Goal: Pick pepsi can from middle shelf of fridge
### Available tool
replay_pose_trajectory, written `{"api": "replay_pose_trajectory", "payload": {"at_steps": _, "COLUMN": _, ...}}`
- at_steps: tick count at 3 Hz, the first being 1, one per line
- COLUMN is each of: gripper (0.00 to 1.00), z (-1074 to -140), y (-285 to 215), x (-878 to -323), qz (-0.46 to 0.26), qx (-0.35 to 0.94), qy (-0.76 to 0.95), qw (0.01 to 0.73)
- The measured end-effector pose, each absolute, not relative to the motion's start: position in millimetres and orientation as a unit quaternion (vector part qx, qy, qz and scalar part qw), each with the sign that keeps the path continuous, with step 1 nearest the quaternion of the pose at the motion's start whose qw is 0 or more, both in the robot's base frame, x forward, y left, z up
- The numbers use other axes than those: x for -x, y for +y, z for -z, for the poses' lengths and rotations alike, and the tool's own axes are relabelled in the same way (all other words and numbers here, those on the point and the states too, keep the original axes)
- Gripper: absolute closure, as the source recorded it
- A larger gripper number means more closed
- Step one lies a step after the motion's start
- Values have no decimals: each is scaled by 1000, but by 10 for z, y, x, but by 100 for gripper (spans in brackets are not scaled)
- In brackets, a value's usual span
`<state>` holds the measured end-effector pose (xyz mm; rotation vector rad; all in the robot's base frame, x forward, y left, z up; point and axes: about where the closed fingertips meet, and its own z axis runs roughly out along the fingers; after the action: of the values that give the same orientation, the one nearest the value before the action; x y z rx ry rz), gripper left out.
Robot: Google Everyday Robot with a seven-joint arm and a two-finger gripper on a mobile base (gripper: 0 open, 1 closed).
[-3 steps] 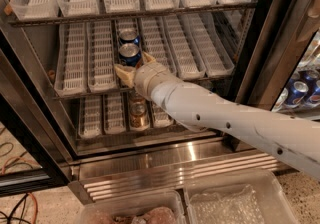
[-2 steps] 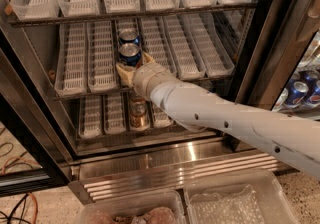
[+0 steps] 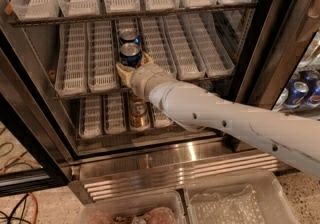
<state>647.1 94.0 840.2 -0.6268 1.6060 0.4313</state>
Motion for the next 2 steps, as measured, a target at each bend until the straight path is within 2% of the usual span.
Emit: {"api": "replay_pose_trajectory", "payload": {"at_steps": 2, "gripper": 100, "z": -8637, "y": 852, "x": -6372, "qz": -176, "qx": 296, "qy": 690, "qw": 637}}
